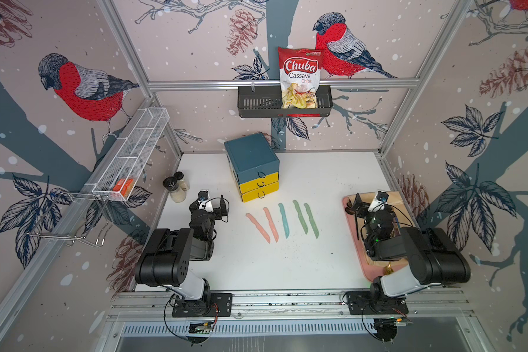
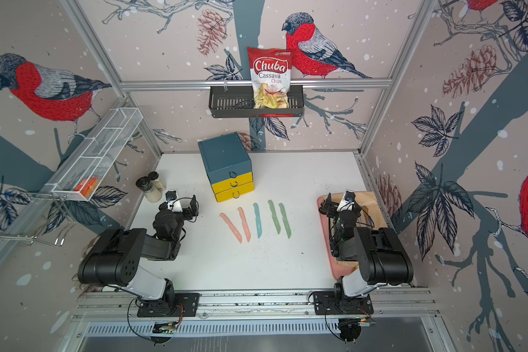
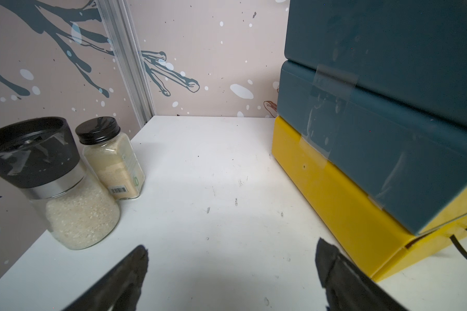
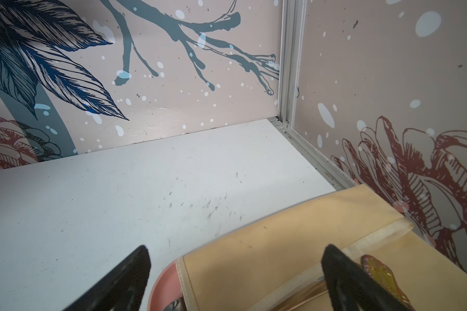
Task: Place the fruit knives into the drawer by color
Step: Open the drawer in the storage box.
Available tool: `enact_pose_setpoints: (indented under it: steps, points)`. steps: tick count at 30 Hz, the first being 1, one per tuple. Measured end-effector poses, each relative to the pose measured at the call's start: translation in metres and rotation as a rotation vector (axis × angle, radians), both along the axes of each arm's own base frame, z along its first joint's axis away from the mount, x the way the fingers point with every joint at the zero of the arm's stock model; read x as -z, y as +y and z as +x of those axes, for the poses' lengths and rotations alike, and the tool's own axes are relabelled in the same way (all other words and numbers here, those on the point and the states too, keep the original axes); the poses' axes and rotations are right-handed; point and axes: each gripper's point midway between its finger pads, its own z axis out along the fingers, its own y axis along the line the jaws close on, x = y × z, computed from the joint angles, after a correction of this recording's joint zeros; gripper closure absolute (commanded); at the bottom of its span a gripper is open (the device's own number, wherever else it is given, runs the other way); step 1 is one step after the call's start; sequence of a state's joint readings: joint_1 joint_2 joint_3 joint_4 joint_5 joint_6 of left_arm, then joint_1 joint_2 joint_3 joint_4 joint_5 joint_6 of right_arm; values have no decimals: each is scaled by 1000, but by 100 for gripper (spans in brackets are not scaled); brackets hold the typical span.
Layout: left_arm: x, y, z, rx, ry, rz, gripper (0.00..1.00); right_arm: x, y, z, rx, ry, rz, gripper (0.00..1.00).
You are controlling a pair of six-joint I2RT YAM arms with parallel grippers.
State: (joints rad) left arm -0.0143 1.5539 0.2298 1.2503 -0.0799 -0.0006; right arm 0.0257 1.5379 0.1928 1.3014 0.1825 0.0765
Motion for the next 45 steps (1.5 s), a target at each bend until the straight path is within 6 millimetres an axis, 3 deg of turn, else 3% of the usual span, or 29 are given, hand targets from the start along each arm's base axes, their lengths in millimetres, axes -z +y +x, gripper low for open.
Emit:
enact_pose_setpoints:
  steps: [5,10,14,16,21,24,27,30,32,34,39,42,45]
  points:
    - [0,-3,0,5,0,1,2,-3,0,1,0,-7,0,0]
    - [-4,-8,-7,13,-12,22,2,-20,-3,11,28,-19,-2,0]
    - [-42,-30,-8,52,-100,67,2,-42,1,19,66,-37,-10,0]
    - [-70,-40,-5,59,-145,81,2,-51,23,20,45,-33,-50,0]
    - [-155,-64,-5,101,-211,19,2,-99,111,14,-34,-84,-215,0]
    - [-189,-73,-10,119,-176,-90,2,-126,148,8,-14,-88,-249,0]
    - [-211,-78,-11,116,-97,-196,2,-164,181,11,-20,-68,-122,0]
    - [-226,-85,-2,116,4,-267,2,-199,199,19,-72,-37,119,0]
    - [-229,-93,9,124,82,-290,2,-198,214,21,-173,19,261,0]
    - [-229,-102,18,144,165,-299,2,-184,232,18,-298,96,394,0]
    - [-235,-108,48,159,303,-359,3,-124,299,1,-620,367,889,0]
    - [-210,-97,65,161,411,-443,3,-97,334,-14,-731,532,1148,0]
    - [-169,-87,73,146,548,-540,3,-99,363,-20,-838,605,1339,0]
